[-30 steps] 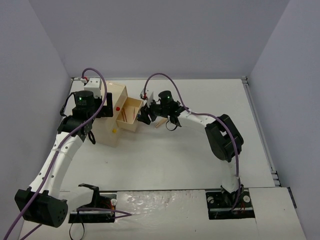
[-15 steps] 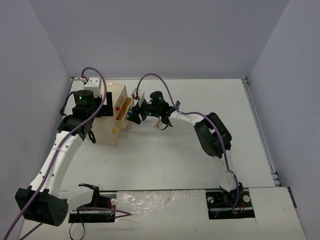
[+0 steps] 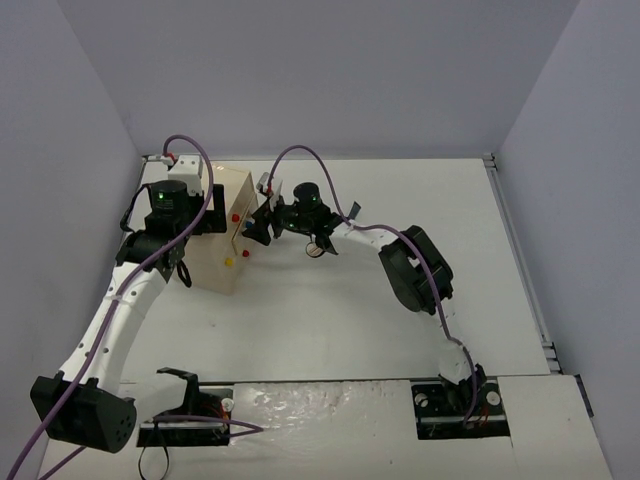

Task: Organize the makeup

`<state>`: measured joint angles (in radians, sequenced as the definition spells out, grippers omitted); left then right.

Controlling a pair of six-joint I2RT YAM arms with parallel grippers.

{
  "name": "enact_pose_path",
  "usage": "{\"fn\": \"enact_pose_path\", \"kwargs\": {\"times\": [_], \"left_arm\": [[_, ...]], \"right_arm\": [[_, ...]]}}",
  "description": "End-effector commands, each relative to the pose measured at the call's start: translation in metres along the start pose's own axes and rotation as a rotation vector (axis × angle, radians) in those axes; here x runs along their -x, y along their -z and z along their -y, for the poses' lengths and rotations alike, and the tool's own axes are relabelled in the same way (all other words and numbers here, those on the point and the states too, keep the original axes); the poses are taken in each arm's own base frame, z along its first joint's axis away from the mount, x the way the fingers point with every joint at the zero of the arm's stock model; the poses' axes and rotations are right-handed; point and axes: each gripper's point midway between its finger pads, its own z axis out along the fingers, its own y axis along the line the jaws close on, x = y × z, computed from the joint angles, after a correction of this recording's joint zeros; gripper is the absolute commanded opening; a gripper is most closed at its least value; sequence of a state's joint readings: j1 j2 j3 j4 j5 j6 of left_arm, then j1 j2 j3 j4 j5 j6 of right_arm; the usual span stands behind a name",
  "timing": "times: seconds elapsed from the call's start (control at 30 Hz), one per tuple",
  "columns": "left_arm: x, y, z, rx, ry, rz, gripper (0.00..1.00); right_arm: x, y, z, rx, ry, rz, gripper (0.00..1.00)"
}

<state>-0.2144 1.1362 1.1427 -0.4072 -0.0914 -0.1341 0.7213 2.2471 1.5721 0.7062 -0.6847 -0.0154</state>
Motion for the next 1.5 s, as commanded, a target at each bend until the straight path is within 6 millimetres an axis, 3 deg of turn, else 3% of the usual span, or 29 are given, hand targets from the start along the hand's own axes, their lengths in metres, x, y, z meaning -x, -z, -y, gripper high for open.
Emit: {"fn": "enact_pose_path", "kwargs": {"times": [0.0,0.27,0.37,0.57,0.8,0.93,1.17,1.47], "left_arm": [[0.004,0.005,0.027,-0.131,0.008,-0.013,0.97],[0.004,0.005,0.027,-0.135,0.010,-0.011,0.97],[0.005,0.006,0.027,-0.133,0.012,-0.006,0.97],[0.007,0.008,0.024,-0.119,0.016,0.002,0.97],[0.010,0.010,0.020,-0.108,0.026,0.021,0.97],[0.014,0.013,0.009,-0.060,0.049,0.042,0.97],[0.020,0.024,-0.023,0.084,0.088,0.093,0.97],[0.019,0.023,-0.028,0.116,0.077,0.084,0.97]], "right_arm": [[0.079,-0.015,-0.020,0.050,0.097,0.230,0.60],[0.091,-0.016,-0.026,0.036,0.098,0.260,0.68],[0.089,-0.005,-0.023,0.000,0.114,0.226,0.70],[0.118,0.025,-0.033,-0.037,0.179,0.214,0.73],[0.143,0.046,-0.048,-0.052,0.202,0.240,0.73],[0.149,0.045,-0.048,-0.058,0.206,0.243,0.73],[0.137,0.031,-0.045,-0.048,0.183,0.212,0.67],[0.136,0.019,-0.051,-0.007,0.187,0.218,0.59]]}}
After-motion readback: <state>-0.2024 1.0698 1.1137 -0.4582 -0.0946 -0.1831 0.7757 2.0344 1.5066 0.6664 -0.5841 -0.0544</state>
